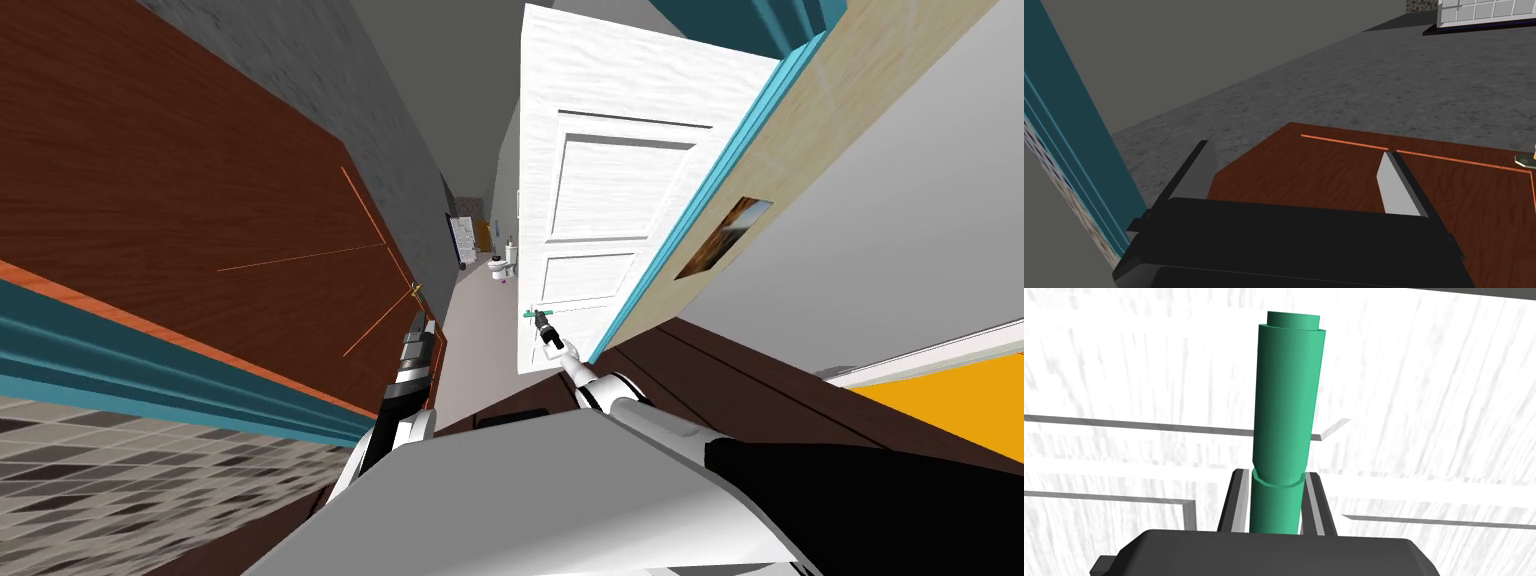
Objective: Push the door open
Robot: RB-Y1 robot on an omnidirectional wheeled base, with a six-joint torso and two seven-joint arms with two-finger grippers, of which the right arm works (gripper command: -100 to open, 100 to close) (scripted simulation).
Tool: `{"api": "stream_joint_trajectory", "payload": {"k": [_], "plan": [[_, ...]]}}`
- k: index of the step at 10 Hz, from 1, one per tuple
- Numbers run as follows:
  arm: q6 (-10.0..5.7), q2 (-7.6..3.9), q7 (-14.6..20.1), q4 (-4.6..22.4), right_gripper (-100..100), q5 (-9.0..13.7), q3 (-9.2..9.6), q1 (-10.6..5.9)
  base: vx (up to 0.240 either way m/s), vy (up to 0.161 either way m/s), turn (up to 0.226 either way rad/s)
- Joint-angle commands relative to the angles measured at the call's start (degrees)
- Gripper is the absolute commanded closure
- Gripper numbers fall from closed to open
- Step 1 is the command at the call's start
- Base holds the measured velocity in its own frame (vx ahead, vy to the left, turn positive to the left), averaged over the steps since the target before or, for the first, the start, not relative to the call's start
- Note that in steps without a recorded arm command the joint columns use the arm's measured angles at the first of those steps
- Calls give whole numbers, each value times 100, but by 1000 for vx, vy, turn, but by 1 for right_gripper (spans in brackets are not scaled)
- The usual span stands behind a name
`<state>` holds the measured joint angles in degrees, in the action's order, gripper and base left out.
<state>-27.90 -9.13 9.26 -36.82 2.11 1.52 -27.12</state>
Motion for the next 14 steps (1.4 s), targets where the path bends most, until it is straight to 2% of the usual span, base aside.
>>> {"api": "stream_joint_trajectory", "payload": {"k": [1, 4, 8, 9, 10, 12, 14], "plan": [[78, -92, -52, -131, 100, 45, -154, 92, 102, 86, -70], [79, -120, -76, -120, 100, 67, -223, 101, 128, 89, -46], [84, -235, -176, -73, 100, 157, -505, 135, 159, 123, -75], [84, -235, -176, 83, 100, 157, -505, 135, 131, 95, -29], [85, -277, -212, -55, 100, 191, -610, 148, 147, 123, -60], [85, -277, -212, -55, 100, 191, -610, 148, 84, 61, -32], [87, -331, -259, -33, 100, 233, -744, 164, 124, 80, -38]]}}
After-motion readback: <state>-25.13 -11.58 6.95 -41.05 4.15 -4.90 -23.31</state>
